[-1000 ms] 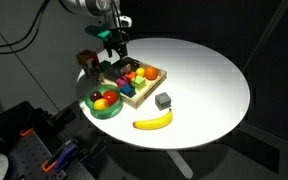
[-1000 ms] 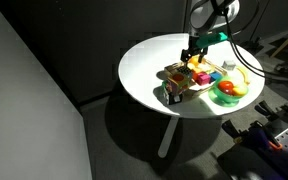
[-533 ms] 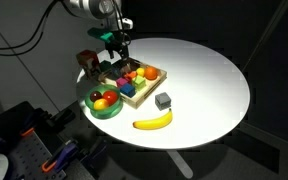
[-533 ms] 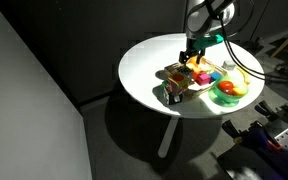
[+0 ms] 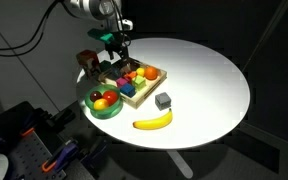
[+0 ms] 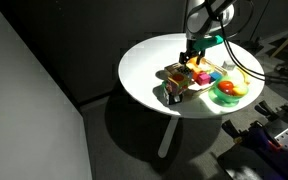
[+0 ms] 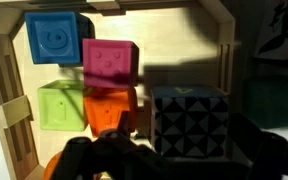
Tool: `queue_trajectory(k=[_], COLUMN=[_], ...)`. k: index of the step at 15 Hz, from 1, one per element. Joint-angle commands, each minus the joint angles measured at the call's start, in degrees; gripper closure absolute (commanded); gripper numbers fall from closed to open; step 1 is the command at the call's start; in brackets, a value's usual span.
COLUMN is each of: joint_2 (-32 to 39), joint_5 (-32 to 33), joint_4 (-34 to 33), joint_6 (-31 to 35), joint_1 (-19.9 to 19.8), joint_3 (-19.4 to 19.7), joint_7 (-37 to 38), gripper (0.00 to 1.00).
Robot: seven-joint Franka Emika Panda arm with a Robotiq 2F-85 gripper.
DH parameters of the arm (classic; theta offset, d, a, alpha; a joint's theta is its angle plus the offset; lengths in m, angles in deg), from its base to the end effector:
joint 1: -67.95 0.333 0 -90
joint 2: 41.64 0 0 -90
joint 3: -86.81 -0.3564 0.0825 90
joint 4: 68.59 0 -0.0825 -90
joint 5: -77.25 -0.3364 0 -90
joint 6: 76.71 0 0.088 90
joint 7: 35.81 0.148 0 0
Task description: Pick up the block with the letter a on it and put it on the green block, push the block with the letter a on it over onto the table
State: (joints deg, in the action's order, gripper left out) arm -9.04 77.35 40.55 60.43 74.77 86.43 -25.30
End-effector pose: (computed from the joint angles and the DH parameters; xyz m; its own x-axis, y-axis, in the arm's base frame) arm 0.6057 0.0762 0.2212 0.9952 -0.0576 -0.0793 -0.0568 -0.9983 0.0122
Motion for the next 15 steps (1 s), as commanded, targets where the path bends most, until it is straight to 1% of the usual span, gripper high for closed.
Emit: queue_trajectory(k=[1,10,15], joint_2=[0.4,2.1,3.3], joint_5=[0.4,1.1,1.5], joint_4=[-0.1,-1.0,-1.5], joint_6=[0.7,1.4,3.4], joint_1=[0.4,1.7,2.4], joint_3=[0.0,0.5,1.2], joint_7=[0.5,1.3,2.1], gripper=[0.00,0.00,0.00])
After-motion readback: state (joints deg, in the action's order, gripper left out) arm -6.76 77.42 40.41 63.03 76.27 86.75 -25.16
